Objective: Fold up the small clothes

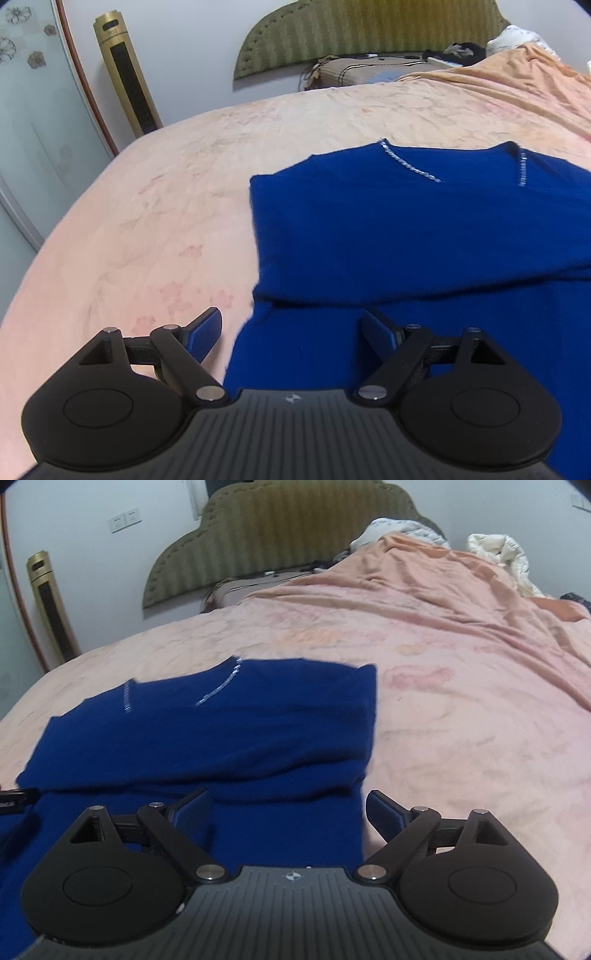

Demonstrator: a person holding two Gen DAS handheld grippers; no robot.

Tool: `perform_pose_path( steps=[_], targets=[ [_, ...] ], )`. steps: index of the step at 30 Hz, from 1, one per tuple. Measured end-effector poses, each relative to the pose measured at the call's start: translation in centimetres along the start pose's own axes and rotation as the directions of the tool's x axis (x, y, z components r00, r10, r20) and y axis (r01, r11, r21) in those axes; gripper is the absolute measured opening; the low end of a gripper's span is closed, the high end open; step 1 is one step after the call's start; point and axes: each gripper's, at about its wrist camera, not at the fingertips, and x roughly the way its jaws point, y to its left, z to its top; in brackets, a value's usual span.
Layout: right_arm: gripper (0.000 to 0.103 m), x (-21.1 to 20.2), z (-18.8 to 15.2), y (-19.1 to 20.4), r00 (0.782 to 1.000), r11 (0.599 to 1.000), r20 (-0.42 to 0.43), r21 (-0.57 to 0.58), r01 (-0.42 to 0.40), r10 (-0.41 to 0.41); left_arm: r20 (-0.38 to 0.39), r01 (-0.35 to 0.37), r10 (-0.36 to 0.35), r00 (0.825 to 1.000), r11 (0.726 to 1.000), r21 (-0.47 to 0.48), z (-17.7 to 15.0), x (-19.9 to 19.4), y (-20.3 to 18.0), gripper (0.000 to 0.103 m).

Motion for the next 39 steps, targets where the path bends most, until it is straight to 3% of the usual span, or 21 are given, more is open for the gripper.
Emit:
perform_pose_path(
  steps=[5,13,26,39],
  targets=[
    [0.095,-0.9,-0.7,0.8,0.999,0.999,-0.019,-0.006,-0.041,0.041,-0.045,0.073,-0.075,0.996,0.996,-0.047,-1.1,-1.0,0.1,0.084],
    [0.102,-2.1,-1.3,3.9,0.992,0.989,-0.048,-0.082,-0.124,0.120,-0.062,0.111,-0.113,0.992,0.993,-0.031,-2.6,-2.5,-1.3,0.084],
    [0.103,-4.0,-2.3,3.9,0.993,0.989,-0.048,-0.091,-0.116,0.112,-0.066,0.113,-0.114,0.991,0.993,-0.029,-4.0,-4.0,-1.2,0.084],
    [0.103,-6.6,-3.5,5.3,0.990,0.976,-0.037,-0.170,-0.139,0.135,-0.060,0.080,-0.079,0.995,0.997,0.015,-5.8,-6.1,-1.3,0.084]
  ],
)
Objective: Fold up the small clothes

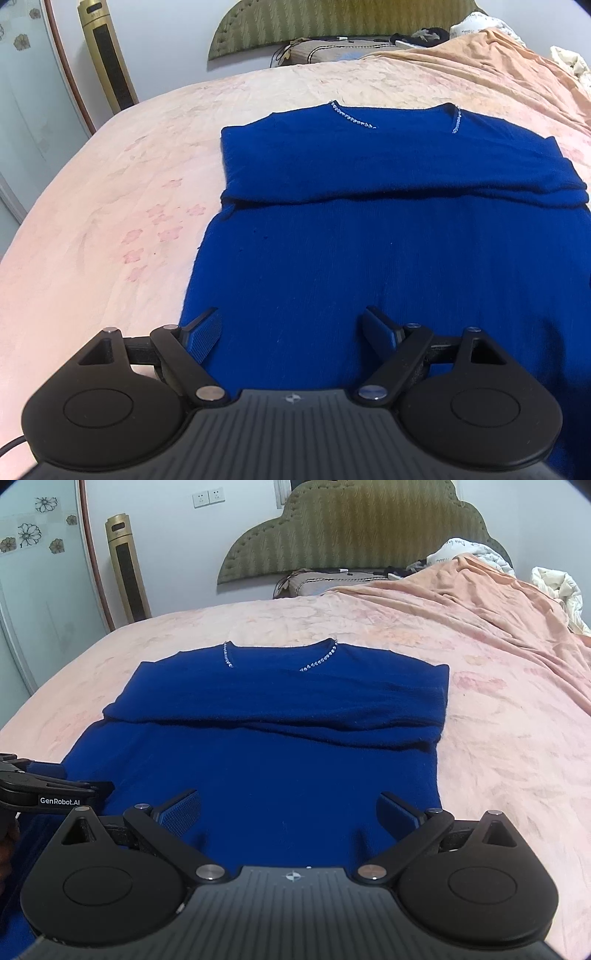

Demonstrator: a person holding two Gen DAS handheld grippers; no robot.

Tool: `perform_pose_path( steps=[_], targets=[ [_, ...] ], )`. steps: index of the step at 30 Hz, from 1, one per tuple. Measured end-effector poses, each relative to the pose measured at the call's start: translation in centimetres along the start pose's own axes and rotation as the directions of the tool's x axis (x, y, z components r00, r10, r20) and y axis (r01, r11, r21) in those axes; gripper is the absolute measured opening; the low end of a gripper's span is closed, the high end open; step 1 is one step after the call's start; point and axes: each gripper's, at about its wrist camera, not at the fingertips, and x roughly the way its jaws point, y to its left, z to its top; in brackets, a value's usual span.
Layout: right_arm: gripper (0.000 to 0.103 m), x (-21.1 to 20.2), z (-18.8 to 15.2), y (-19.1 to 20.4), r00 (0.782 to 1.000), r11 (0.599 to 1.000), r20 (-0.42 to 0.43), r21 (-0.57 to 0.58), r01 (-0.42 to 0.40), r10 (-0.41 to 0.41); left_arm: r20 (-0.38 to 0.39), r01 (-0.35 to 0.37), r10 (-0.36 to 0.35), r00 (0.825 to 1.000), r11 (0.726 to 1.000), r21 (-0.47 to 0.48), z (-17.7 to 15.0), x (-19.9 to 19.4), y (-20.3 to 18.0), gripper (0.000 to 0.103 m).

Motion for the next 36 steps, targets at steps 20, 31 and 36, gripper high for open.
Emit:
perform_pose_path(
  steps=[20,31,36],
  targets=[
    [0.102,-3.2,-1.6,0.9,0.999,0.999,0.023,-0.021,-0.047,0.047,0.010,-0.026,0.026,1.000,0.999,0.022,-1.6,-2.6,0.9,0.084],
    [0.102,-3.9,-2.5,1.1,0.999,0.998,0.014,-0.037,-0.047,0.048,0.034,0.015,-0.016,0.999,0.999,0.039,-2.6,-3.4,3.6,0.086],
    [0.101,-4.6,-3.9,-1.3,0.999,0.999,0.003,-0.009,0.040,-0.040,0.013,0.098,-0.097,0.995,0.995,-0.021,-3.2,-2.2,8.3,0.086]
  ],
)
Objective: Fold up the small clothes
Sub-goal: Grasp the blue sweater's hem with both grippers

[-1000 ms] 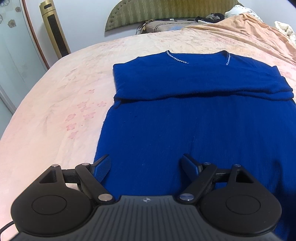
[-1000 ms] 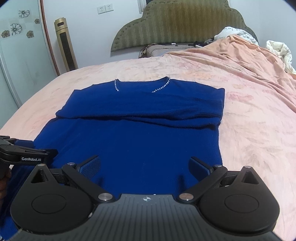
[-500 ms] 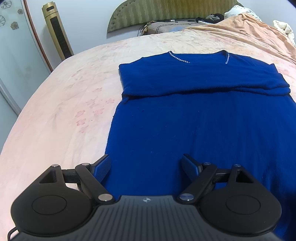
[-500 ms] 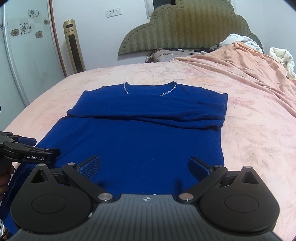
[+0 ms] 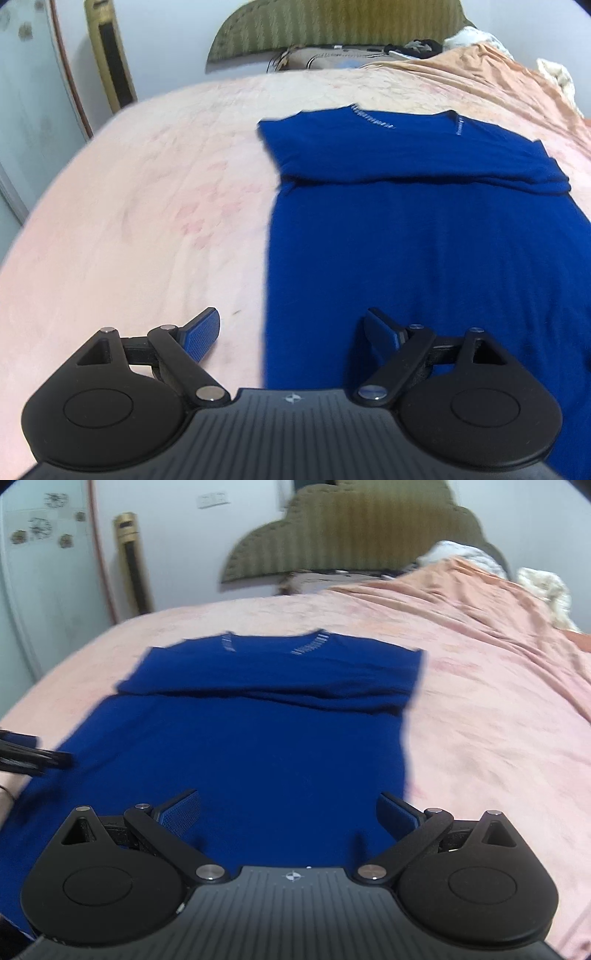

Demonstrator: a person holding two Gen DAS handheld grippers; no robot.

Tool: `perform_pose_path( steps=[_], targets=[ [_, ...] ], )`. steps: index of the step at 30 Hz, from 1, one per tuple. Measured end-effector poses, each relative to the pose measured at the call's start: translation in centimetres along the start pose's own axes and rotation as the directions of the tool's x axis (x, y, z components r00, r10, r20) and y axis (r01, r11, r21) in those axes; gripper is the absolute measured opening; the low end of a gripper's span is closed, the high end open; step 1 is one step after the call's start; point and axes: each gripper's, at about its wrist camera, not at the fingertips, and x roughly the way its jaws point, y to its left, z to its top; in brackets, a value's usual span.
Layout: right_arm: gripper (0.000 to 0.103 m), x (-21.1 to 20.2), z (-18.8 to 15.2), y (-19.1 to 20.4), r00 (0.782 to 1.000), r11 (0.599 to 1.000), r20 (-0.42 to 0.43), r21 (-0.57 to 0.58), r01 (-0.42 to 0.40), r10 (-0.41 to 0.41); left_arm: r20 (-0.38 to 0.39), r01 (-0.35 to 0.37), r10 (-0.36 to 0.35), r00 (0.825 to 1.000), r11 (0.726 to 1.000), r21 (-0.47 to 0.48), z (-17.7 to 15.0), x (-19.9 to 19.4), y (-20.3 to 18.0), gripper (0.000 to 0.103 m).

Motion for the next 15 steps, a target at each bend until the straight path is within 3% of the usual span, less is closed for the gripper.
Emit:
perform_pose_path(
  steps=[5,10,12,13,14,15],
  targets=[
    [0.095,0.1,-1.9,-4.1,0.996,0.988,-0.046,0.135,0.077,-0.071,-0.047,0.126,-0.134,0.990,0.983,-0.135,0.1,1.5,3.5,0.086],
    [0.089,0.5,-3.4,-4.7,0.997,0.981,-0.081,0.194,0.010,0.006,-0.047,0.172,-0.176,0.983,0.982,-0.074,0.3,1.7,1.6,0.084],
    [0.082,0.4,-3.5,-4.0,0.997,0.984,-0.076,0.180,0.009,0.005,-0.041,0.204,-0.206,0.978,0.978,-0.047,0.1,1.6,0.7,0.071],
    [0.069,0.4,-3.6,-3.9,0.998,0.984,-0.069,0.180,-0.003,0.015,-0.039,0.201,-0.202,0.979,0.979,-0.028,0.2,1.6,0.0,0.051],
    [0.047,0.4,-3.6,-3.9,0.998,0.984,-0.061,0.179,-0.021,0.033,-0.041,0.198,-0.199,0.979,0.980,-0.015,0.4,1.6,-0.4,0.028],
    [0.038,0.5,-3.6,-3.9,0.998,0.982,-0.058,0.187,-0.023,0.034,-0.050,0.216,-0.217,0.975,0.976,-0.019,0.6,1.7,-0.7,0.018]
  ],
)
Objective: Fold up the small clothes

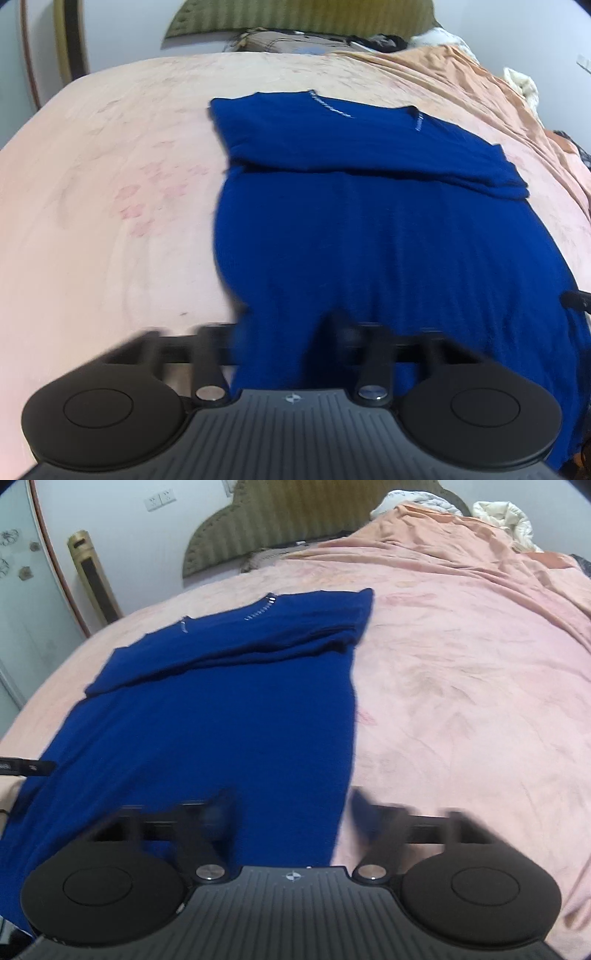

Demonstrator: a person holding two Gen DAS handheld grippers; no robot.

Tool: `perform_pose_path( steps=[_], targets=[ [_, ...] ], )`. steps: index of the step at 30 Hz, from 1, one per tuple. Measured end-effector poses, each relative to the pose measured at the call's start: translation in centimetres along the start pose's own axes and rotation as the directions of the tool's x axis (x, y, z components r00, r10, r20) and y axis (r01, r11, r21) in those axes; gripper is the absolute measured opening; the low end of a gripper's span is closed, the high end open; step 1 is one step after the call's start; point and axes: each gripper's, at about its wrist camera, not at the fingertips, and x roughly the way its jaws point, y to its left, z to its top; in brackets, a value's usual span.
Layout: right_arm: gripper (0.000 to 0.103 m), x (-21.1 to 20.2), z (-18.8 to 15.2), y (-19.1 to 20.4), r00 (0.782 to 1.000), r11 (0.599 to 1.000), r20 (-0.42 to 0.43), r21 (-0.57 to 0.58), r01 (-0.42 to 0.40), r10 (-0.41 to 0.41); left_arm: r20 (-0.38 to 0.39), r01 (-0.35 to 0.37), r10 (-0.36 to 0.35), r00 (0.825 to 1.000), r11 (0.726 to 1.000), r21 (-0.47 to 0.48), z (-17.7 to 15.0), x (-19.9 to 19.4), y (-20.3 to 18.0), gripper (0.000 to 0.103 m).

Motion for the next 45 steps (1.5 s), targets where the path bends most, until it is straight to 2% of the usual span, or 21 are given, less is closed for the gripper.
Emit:
perform_pose_path(
  steps=[1,2,6,10,14,18,19,21,22,23,24,25,26,28,30,31,33,34,38,42,45],
  targets=[
    [0.019,0.1,0.2,-0.1,1.000,1.000,0.003,0.003,0.003,-0.003,-0.010,0.025,-0.025,1.000,0.999,-0.021,0.3,0.2,0.0,0.010],
    [0.008,0.3,0.5,-0.2,1.000,1.000,0.002,0.007,-0.005,0.005,-0.013,0.029,-0.029,0.999,0.999,-0.036,0.6,0.3,0.0,0.009],
    [0.006,0.1,1.5,-0.2,0.999,0.999,0.036,0.012,-0.033,0.032,0.044,0.050,-0.049,0.998,0.998,-0.025,1.9,-0.6,-0.8,0.008],
    [0.005,-0.3,4.3,-0.1,0.994,1.000,0.106,-0.026,-0.005,0.008,0.125,0.040,-0.036,0.992,0.999,-0.028,4.2,-1.3,-1.3,0.008],
    [0.002,0.4,7.5,0.1,0.977,0.988,0.197,-0.110,0.111,-0.088,0.153,-0.017,0.023,0.988,0.999,-0.041,6.3,0.1,-1.4,0.008],
    [0.002,2.6,10.2,-0.9,0.973,0.985,0.201,-0.099,0.139,-0.117,0.129,-0.068,0.072,0.989,0.997,-0.041,7.1,2.0,-1.8,0.008],
    [0.017,2.9,10.4,-1.5,0.979,0.991,0.173,-0.058,0.123,-0.112,0.132,-0.059,0.064,0.989,0.998,-0.034,6.8,1.8,-1.9,0.008],
    [0.031,2.6,9.9,-2.9,0.991,0.999,0.126,0.024,0.042,-0.044,0.143,-0.066,0.067,0.987,0.998,-0.013,6.1,1.3,-1.9,0.009],
    [0.059,2.4,9.1,-3.5,0.995,0.999,0.098,0.054,0.001,-0.007,0.140,-0.075,0.075,0.987,0.997,-0.004,5.8,1.2,-1.7,0.008],
    [0.078,2.2,8.2,-4.1,0.997,0.997,0.072,0.081,-0.018,0.013,0.134,-0.074,0.074,0.988,0.997,-0.004,5.5,1.1,-1.5,0.009],
    [0.079,2.0,7.1,-4.7,0.998,0.995,0.054,0.099,-0.031,0.026,0.121,-0.065,0.066,0.990,0.998,-0.011,5.3,1.2,-1.2,0.009],
    [0.075,1.8,5.8,-5.1,0.999,0.992,0.033,0.120,-0.040,0.036,0.109,-0.058,0.059,0.992,0.998,-0.019,5.2,1.3,-0.9,0.009],
    [0.066,1.8,4.8,-5.7,0.998,0.987,0.007,0.147,-0.060,0.059,0.100,-0.050,0.053,0.994,0.998,-0.029,5.1,1.5,-0.7,0.008],
    [0.060,1.6,3.1,-5.3,0.994,0.984,0.011,0.142,-0.109,0.108,0.094,-0.043,0.046,0.994,0.998,-0.043,5.1,1.6,-0.6,0.008],
    [0.029,1.8,2.9,-3.8,0.995,0.993,-0.014,0.066,-0.101,0.102,0.098,-0.045,0.050,0.994,0.998,-0.054,5.2,1.6,-0.8,0.009],
    [0.007,2.2,3.2,-3.0,0.994,0.994,-0.028,0.033,-0.104,0.105,0.106,-0.045,0.051,0.993,0.997,-0.060,5.3,1.6,-0.9,0.009],
    [0.006,3.0,4.0,-2.2,0.993,0.993,-0.014,0.010,-0.118,0.118,0.121,-0.045,0.054,0.991,0.996,-0.071,5.6,1.3,-1.2,0.009],
    [0.006,3.1,4.7,-1.7,0.996,0.995,0.006,-0.023,-0.093,0.093,0.128,-0.046,0.055,0.990,0.996,-0.075,5.8,1.1,-1.3,0.009],
    [0.006,3.9,8.6,-0.1,0.992,0.985,0.120,-0.165,0.052,-0.032,0.157,-0.063,0.078,0.985,0.993,-0.102,7.3,1.1,-1.3,0.009],
    [0.006,5.8,12.1,1.0,0.966,0.939,0.215,-0.279,0.202,-0.144,0.159,-0.103,0.120,0.980,0.989,-0.108,8.6,3.1,-1.0,0.009],
    [0.019,8.1,13.9,-0.9,0.977,0.964,0.148,-0.194,0.183,-0.155,0.104,-0.128,0.139,0.985,0.986,-0.102,8.6,4.4,-0.6,0.011]
  ],
)
